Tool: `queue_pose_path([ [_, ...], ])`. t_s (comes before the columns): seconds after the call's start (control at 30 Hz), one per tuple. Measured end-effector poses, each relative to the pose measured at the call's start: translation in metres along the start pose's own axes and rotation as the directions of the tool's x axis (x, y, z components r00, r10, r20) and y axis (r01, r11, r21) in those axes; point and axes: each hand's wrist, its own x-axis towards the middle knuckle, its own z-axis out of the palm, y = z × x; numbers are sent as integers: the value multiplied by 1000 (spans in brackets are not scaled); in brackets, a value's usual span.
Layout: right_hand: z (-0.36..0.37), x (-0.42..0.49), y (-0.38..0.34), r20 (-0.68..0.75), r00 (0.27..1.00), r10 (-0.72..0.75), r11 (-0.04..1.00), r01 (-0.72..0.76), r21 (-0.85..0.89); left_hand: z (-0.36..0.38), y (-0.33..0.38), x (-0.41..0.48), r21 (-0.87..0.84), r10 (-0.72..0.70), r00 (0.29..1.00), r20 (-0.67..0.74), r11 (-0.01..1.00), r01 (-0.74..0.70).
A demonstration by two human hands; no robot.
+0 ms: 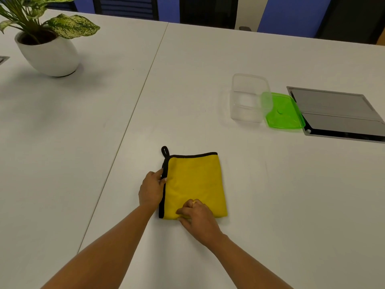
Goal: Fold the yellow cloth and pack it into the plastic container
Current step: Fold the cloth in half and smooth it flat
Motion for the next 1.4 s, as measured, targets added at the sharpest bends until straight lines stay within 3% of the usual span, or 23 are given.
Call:
queue_pose_path([
  [0.1,-3,-1,1,-22,1000,-1,999,2,41,2,-2,3,41,9,1000,6,999,-9],
  [0.17,-8,-2,3,-129,991,27,998,-20,52,1,-3,5,44,-10,1000,16,999,9],
  [0.23,-14,-3,11,-283,951,125,992,-121,33,0,-5,7,38,-10,999,39,999,9],
  [0.3,-22,-5,22,-347,901,259,962,-274,7,-1,-6,8,21,1,999,52,1000,-2],
  [0.4,-27,-10,38,-307,870,387,913,-408,-5,-2,-6,9,-14,4,999,50,1000,-3],
  [0.6,-33,-14,55,-284,871,401,913,-356,199,-1,-5,11,-38,-35,998,51,999,37],
  [0.73,-33,-15,61,-283,872,399,911,-341,233,0,-5,11,-60,-55,998,33,997,57],
  [0.8,-33,-15,60,-279,869,408,911,-367,188,1,-6,9,-62,-59,998,28,996,60],
  [0.93,-34,-12,49,-331,857,396,870,-465,-165,4,3,-3,-5,-49,994,-94,999,49],
  [1.03,-32,-7,34,-409,855,318,907,-400,-132,12,16,-20,88,166,956,-241,985,-148],
  [1.1,-29,2,23,-390,877,282,948,-316,-24,23,19,-34,199,394,890,-230,914,-353],
  [1.17,-24,15,12,-297,925,238,970,-239,32,33,15,-44,322,507,848,-155,837,-442],
  [1.3,-10,39,0,-39,994,104,993,-106,-53,39,-7,-41,370,454,891,2,827,-423],
  [1.4,0,46,-2,22,998,64,993,-61,-98,38,-10,-37,339,441,897,37,838,-427],
])
